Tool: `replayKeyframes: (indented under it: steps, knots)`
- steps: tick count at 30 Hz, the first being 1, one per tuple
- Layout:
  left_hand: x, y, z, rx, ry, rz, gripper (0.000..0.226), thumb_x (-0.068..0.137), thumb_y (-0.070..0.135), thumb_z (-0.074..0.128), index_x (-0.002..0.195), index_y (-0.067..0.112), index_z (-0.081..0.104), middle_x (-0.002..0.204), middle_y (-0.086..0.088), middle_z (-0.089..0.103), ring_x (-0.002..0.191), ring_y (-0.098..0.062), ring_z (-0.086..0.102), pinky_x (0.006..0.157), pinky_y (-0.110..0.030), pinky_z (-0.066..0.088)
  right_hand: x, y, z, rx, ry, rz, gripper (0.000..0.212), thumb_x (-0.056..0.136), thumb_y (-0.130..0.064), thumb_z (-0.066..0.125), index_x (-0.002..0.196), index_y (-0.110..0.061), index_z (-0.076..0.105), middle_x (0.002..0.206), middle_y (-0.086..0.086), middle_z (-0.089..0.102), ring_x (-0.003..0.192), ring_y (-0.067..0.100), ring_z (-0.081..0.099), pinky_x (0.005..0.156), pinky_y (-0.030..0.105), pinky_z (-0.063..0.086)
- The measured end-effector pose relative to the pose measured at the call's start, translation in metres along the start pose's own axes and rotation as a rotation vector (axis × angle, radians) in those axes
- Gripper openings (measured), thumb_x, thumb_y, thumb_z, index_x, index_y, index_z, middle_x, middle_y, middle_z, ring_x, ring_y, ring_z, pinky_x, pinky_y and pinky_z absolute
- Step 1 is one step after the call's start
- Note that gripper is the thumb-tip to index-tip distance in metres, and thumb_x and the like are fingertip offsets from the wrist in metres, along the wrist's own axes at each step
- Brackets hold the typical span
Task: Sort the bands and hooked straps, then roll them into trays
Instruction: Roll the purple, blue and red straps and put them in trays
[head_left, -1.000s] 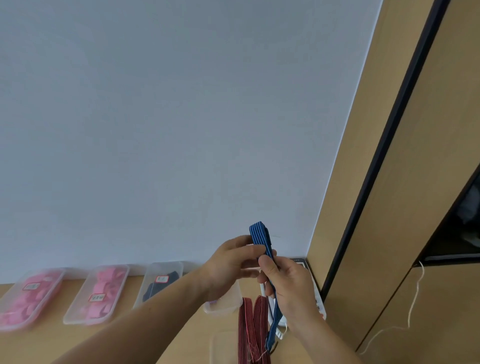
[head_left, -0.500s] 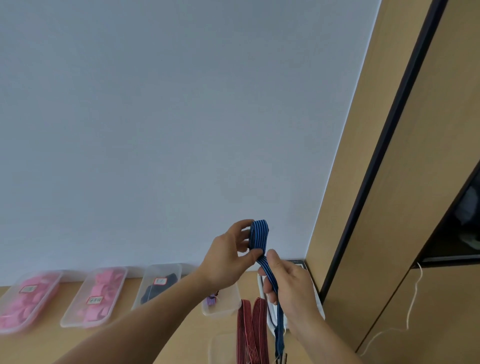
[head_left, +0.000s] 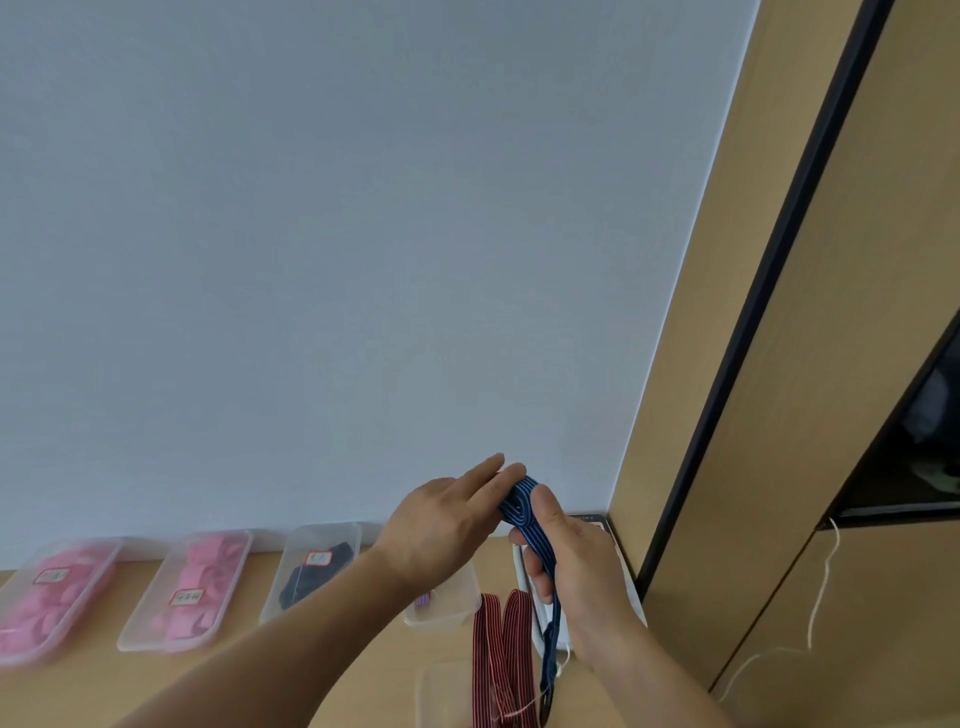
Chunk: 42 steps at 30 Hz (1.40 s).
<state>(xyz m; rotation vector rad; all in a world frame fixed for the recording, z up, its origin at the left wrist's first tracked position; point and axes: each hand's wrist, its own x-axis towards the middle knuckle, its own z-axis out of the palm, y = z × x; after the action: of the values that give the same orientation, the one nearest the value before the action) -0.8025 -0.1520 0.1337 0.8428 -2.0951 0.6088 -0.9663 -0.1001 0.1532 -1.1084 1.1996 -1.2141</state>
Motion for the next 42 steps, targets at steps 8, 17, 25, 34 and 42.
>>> replayKeyframes:
  steps: [8,17,25,34,42]
  knots:
    - [0.016,0.008,-0.015,-1.265,-0.549,-1.267,0.063,0.082,0.032,0.065,0.141,0.016,0.046,0.116,-0.008,0.072,0.098,-0.023,0.073,0.081,-0.035,0.058,-0.001,0.002,-0.004,-0.004,0.053,-0.092,0.064,0.075,-0.065,0.055,0.079,-0.003,0.072,0.054,0.002,0.056,0.043,0.011,0.043,0.044,0.019,0.036]
    - [0.041,0.024,-0.034,-1.578,-0.360,-1.248,0.048,0.087,0.022,0.072,0.129,0.010,0.051,0.113,-0.024,0.070,0.081,-0.034,0.069,0.078,-0.043,0.059,-0.004,0.007,0.001,-0.194,0.096,-0.266,0.063,0.078,-0.062,0.052,0.060,-0.003,0.062,0.044,0.002,0.053,0.041,0.012,0.045,0.050,0.030,0.041]
    - [0.037,0.023,-0.036,-1.662,-0.314,-1.214,0.046,0.083,0.028,0.073,0.125,0.013,0.059,0.115,-0.026,0.068,0.089,-0.035,0.070,0.075,-0.040,0.057,-0.005,0.005,-0.003,-0.257,0.079,-0.329,0.055,0.083,-0.056,0.053,0.053,-0.010,0.062,0.040,-0.001,0.049,0.039,0.004,0.046,0.052,0.030,0.046]
    - [0.035,0.021,-0.032,-1.244,-0.252,-0.962,0.056,0.092,0.014,0.069,0.138,0.031,0.043,0.099,-0.010,0.075,0.083,-0.021,0.070,0.082,-0.040,0.057,-0.002,0.012,-0.005,-0.116,-0.006,-0.127,0.058,0.078,-0.059,0.053,0.079,-0.005,0.071,0.057,0.007,0.064,0.046,0.018,0.052,0.047,0.026,0.042]
    - [0.021,0.015,-0.022,-0.601,-0.245,-0.562,0.067,0.091,0.036,0.066,0.149,0.035,0.032,0.127,0.020,0.060,0.107,-0.006,0.064,0.089,-0.022,0.052,-0.001,-0.003,-0.009,-0.012,-0.197,0.118,0.075,0.081,-0.072,0.041,0.094,-0.004,0.071,0.082,0.021,0.073,0.066,0.026,0.069,0.058,0.026,0.056]
